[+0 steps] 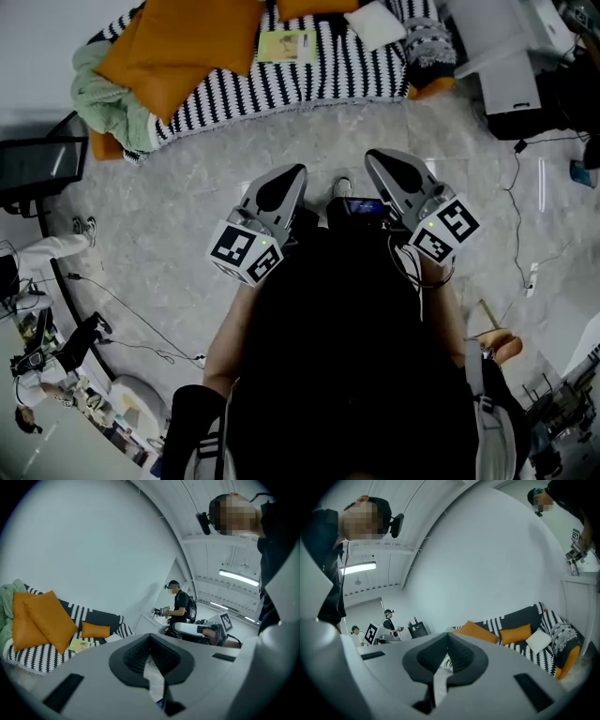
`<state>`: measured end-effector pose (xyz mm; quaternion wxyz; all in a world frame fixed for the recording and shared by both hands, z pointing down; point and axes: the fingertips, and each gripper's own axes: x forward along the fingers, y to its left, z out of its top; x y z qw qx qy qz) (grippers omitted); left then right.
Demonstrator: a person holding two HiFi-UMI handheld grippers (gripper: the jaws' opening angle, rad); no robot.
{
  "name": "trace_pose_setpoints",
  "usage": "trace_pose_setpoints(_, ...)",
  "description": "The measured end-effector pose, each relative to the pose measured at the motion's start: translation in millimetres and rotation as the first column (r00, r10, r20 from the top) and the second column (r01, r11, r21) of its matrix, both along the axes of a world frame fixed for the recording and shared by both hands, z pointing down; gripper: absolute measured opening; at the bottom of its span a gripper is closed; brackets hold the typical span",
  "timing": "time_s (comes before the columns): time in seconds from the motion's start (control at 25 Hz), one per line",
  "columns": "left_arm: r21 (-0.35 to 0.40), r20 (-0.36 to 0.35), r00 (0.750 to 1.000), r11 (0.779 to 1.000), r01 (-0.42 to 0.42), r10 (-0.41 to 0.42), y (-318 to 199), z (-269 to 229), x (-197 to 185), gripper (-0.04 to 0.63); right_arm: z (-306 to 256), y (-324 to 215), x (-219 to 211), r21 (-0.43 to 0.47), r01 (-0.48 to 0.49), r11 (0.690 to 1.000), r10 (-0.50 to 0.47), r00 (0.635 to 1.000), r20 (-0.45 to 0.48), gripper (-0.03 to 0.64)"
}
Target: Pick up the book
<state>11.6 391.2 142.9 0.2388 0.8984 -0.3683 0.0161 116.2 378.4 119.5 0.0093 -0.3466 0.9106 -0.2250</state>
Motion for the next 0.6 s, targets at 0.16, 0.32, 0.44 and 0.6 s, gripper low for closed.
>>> trace_pose_setpoints(0.16, -0.024, 0.019, 0.999, 0.999, 0.026, -0.026, -2.1, 11.0, 11.4, 0.014, 8.1, -1.1, 18.9, -0.014, -0.006, 1.000, 0.006, 1.000, 0.003, 0.017)
trace_pose_setpoints(0.32, -0.030, 0.022, 0.997, 0.997, 0.070, -0.069, -10.0, 10.9, 19.0, 0.014, 11.0, -5.5, 38.9, -0.022, -0.014, 1.000, 0.014, 1.000, 0.000, 0.017)
trace_pose_setpoints(0.44, -0.031, 0.032, 0.997, 0.997, 0.076, -0.075, -11.2, 9.0, 27.3, 0.014, 9.8, -4.7, 48.7, -0.024, -0.009, 1.000, 0.009, 1.000, 0.002, 0.017)
trace_pose_setpoints(0.6, -0.042, 0.039, 0.996, 0.996, 0.079, -0.078, -8.8, 7.0, 34.0, 0.014, 9.1, -4.2, 50.1, -0.031, 0.004, 0.999, -0.003, 1.000, 0.011, 0.017)
